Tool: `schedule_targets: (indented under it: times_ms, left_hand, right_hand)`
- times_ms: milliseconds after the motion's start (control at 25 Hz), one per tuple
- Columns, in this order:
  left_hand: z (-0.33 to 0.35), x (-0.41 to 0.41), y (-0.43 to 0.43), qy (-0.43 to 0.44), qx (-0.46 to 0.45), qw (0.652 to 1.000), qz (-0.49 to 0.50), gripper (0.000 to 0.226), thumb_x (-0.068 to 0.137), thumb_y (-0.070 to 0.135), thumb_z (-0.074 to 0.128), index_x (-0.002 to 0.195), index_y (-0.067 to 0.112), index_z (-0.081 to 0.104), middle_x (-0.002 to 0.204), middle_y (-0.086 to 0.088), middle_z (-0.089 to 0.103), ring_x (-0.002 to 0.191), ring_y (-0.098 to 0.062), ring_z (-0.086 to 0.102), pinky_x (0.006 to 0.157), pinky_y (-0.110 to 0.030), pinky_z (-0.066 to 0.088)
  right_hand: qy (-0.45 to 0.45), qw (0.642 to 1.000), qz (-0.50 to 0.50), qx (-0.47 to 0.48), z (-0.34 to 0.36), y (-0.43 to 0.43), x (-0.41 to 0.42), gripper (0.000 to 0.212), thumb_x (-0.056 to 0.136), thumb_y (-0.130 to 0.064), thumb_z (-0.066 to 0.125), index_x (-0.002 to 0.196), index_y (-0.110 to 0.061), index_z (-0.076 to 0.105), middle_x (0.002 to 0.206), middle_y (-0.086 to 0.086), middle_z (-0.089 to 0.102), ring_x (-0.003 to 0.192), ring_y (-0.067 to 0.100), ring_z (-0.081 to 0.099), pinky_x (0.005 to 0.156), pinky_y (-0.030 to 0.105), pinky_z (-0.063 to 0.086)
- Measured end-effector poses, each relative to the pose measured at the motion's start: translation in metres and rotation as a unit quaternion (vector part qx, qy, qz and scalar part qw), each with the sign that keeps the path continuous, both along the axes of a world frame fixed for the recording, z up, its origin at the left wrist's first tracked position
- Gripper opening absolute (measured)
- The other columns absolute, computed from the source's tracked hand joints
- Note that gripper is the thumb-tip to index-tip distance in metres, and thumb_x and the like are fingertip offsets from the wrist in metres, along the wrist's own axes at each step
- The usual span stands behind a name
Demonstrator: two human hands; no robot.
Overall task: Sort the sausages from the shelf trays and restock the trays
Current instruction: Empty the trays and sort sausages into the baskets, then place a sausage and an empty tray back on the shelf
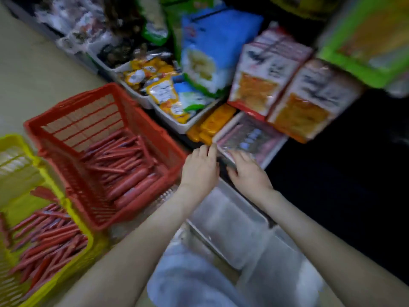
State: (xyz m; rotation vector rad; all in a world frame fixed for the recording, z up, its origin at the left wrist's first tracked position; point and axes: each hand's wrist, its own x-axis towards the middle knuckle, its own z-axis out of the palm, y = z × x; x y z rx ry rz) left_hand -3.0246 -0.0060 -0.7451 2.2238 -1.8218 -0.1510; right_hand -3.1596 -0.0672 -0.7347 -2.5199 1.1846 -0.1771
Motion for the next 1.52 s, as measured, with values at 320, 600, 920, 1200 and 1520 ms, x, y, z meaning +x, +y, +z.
schedule_targets:
  times_ms: [320, 600, 920, 1200, 1520]
  left_hand:
    - [0.077, -0.34, 0.004, 0.009, -0.007, 0.96, -0.278, 0.05, 0.098, 0.03, 0.041, 0.143, 0.011, 0.031, 0.136, -0.011, 0.045, 0.117, -0.028, 0.048, 0.092, -0.035, 0.04]
    - [0.014, -0.605, 0.105, -0.012, 0.103, 0.836, -0.538, 0.042, 0.096, 0.027, 0.041, 0.136, 0.011, 0.04, 0.132, -0.011, 0.045, 0.118, -0.031, 0.046, 0.094, -0.039, 0.039]
    - [-0.162, -0.689, 0.19, -0.188, 0.186, 0.588, -0.764, 0.064, 0.098, 0.023, 0.038, 0.153, 0.021, 0.005, 0.16, -0.005, -0.004, 0.147, -0.018, -0.005, 0.116, -0.037, -0.01]
    - [-0.225, -0.717, 0.164, -0.2, 0.074, 0.586, -0.782, 0.091, 0.079, 0.052, 0.064, 0.149, 0.023, 0.012, 0.157, -0.005, 0.016, 0.144, -0.019, 0.023, 0.117, -0.045, 0.005]
    - [-0.23, -0.696, 0.137, -0.147, 0.151, 0.654, -0.727, 0.082, 0.095, 0.04, 0.046, 0.149, 0.016, -0.011, 0.158, -0.007, -0.011, 0.147, -0.023, -0.008, 0.114, -0.041, -0.012]
  right_hand:
    - [0.035, 0.96, -0.275, -0.03, 0.076, 0.085, -0.362, 0.053, 0.095, -0.022, 0.05, 0.145, -0.013, 0.033, 0.144, 0.006, 0.041, 0.133, 0.021, 0.035, 0.11, 0.029, 0.028]
    - [0.033, 0.812, -0.577, 0.081, -0.012, 0.284, -0.615, 0.053, 0.09, -0.012, 0.053, 0.141, -0.006, 0.038, 0.136, 0.015, 0.046, 0.123, 0.034, 0.044, 0.1, 0.04, 0.036]
    - [0.037, 0.658, -0.721, 0.217, -0.174, 0.438, -0.627, 0.069, 0.088, -0.023, 0.059, 0.146, -0.002, 0.027, 0.144, 0.016, 0.04, 0.133, 0.033, 0.036, 0.106, 0.043, 0.036]
    - [-0.163, 0.484, -0.848, 0.143, -0.221, 0.373, -0.642, 0.083, 0.081, -0.054, 0.06, 0.147, -0.018, 0.026, 0.146, 0.008, 0.039, 0.134, 0.022, 0.035, 0.113, 0.037, 0.027]
    - [-0.346, 0.254, -0.874, 0.227, -0.243, 0.316, -0.683, 0.043, 0.072, -0.027, 0.064, 0.106, -0.005, 0.053, 0.095, 0.013, 0.064, 0.081, 0.028, 0.063, 0.077, 0.04, 0.054]
